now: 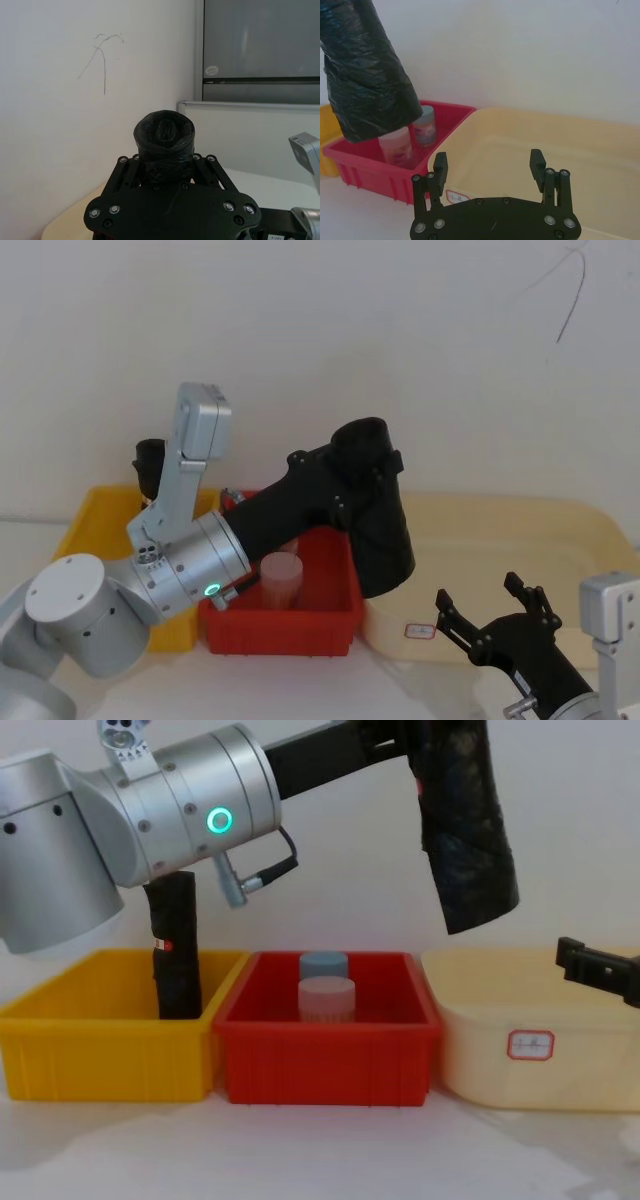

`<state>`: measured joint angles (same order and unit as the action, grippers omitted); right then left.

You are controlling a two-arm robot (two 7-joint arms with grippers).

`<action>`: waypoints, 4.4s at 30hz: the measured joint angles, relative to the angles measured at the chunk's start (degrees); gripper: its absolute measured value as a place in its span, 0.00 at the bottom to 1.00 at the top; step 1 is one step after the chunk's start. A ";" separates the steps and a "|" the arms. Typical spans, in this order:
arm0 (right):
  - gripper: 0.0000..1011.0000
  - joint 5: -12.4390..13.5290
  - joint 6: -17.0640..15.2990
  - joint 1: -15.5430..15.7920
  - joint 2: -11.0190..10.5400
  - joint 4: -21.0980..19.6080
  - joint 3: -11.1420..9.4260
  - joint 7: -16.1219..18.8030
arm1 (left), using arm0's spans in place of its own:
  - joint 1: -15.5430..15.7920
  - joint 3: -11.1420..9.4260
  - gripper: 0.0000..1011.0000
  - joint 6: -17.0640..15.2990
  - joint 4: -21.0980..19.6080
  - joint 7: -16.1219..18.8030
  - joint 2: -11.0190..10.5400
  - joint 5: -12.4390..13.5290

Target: Pick up the garbage bag with the one hand and transfer it to the other hand.

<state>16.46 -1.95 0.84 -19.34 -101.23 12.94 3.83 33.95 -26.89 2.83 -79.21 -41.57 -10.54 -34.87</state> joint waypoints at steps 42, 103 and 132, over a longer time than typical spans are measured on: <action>0.99 -2.22 -0.65 -2.17 -5.10 -4.34 2.48 9.25 | 0.69 0.03 0.35 -1.13 3.31 -0.16 0.57 -4.00; 0.88 -8.12 -1.79 -15.62 0.01 5.22 7.23 15.80 | 0.70 0.03 0.35 -1.13 3.40 -0.17 0.57 -4.12; 0.53 -7.23 -4.19 -16.00 0.69 5.33 6.62 15.13 | 0.70 0.04 0.57 -1.13 3.40 -0.17 0.57 -4.12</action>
<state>9.23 -6.14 -15.16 -18.65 -95.90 19.56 18.96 34.64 -26.85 1.69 -75.82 -41.74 -9.97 -38.98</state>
